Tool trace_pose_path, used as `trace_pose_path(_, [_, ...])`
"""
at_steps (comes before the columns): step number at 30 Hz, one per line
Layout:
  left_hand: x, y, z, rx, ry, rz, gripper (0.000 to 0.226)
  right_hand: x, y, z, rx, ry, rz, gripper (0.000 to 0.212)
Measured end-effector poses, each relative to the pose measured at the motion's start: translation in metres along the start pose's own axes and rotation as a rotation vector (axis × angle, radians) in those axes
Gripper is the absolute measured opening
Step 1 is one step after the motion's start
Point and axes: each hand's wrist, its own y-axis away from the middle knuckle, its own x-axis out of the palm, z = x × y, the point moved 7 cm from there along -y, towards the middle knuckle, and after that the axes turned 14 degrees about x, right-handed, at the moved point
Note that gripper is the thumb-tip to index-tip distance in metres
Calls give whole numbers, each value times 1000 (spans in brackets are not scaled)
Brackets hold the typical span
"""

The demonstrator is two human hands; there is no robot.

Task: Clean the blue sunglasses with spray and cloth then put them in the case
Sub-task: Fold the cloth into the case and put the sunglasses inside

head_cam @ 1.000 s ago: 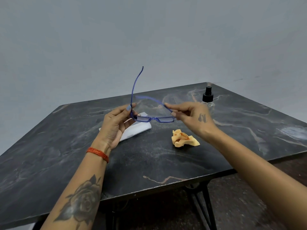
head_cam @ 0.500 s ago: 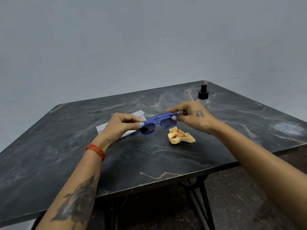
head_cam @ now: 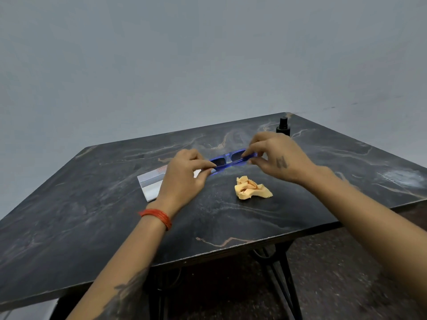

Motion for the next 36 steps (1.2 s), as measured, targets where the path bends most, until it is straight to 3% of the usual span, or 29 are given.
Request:
trace_pose_path(4, [15,-2,-20,143,-179,68,14,13,10,2,-67,198,-118,16])
trace_pose_path(8, [31,0,-28,215,-289,190,16,41,12,-4,-55,440,33,20])
trace_pose_path(14, [43,3,-36,302,-371,315,17,49,16,-5,-67,418,86,16])
trace_pose_path(20, [48,6,-33,258,-353,373,14,54,20,-7,-62,487,111,23])
trace_pose_path(24, [53,10,-29,205,-315,411,7,54,22,-5,-72,482,104,24])
trace_pose_path(28, [54,12,-15,78,-235,329,11,53,22,-4,-59,471,102,23])
trace_pose_path(31, [52,12,-20,118,-280,341,11,51,23,-5,-48,411,80,21])
trace_pose_path(33, [46,11,-24,145,-292,306,10,47,25,-6,-29,322,26,20])
trace_pose_path(36, [38,13,-33,162,-219,166,11,28,34,-11,109,-1,-153,16])
